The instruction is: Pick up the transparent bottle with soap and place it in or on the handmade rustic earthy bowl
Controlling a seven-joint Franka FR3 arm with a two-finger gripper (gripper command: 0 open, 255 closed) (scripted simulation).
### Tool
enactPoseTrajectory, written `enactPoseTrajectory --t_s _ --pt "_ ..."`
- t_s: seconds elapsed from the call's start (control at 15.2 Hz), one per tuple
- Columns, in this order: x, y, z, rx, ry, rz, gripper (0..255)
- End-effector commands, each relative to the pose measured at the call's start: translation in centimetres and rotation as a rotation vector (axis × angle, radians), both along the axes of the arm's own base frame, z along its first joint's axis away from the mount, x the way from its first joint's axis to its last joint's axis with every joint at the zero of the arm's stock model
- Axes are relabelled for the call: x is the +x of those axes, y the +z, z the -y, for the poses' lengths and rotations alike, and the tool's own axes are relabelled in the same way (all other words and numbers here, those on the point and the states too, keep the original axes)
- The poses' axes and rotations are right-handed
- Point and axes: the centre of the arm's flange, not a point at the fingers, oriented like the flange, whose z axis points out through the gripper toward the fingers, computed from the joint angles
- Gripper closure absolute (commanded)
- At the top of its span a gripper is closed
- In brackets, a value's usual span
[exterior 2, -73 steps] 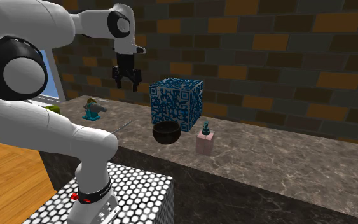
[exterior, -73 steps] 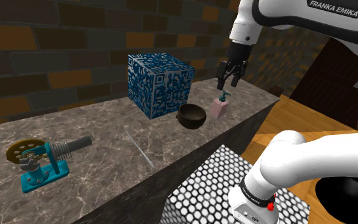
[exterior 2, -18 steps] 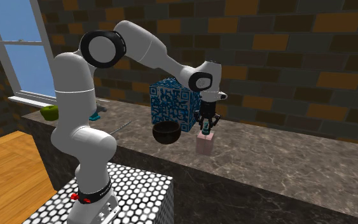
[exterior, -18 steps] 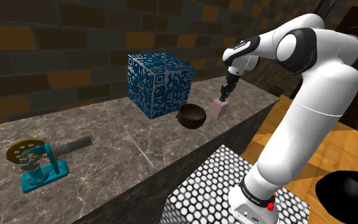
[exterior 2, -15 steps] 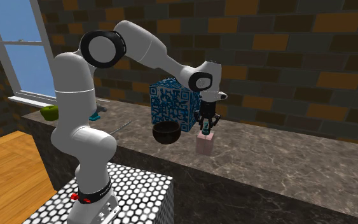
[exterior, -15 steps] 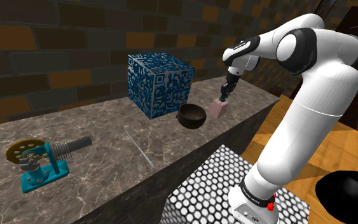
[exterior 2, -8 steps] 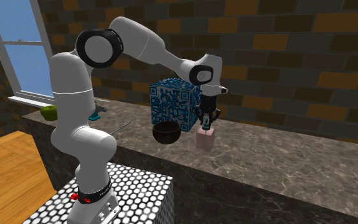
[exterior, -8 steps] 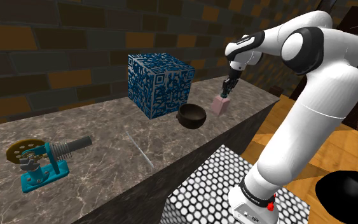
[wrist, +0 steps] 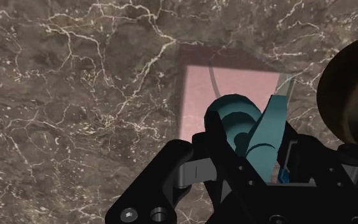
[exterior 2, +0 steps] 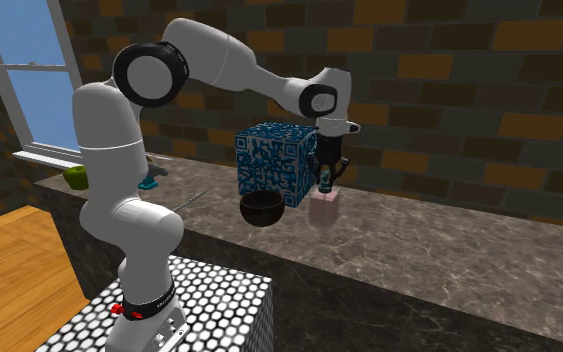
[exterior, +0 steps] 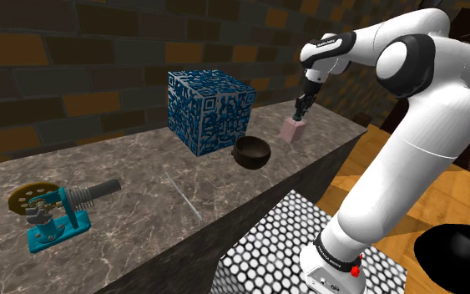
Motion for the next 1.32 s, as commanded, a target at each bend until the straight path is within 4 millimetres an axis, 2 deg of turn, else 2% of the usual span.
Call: enactPoseTrajectory --t_s 0.0,1.12,1.25 --pt "0.0 1.0 0.0 0.0 0.0 0.0 255" --pt "0.0 9.7 0.0 0.0 0.0 0.0 255" --pt "0.5 10.4 -2.5 0.0 0.0 0.0 255"
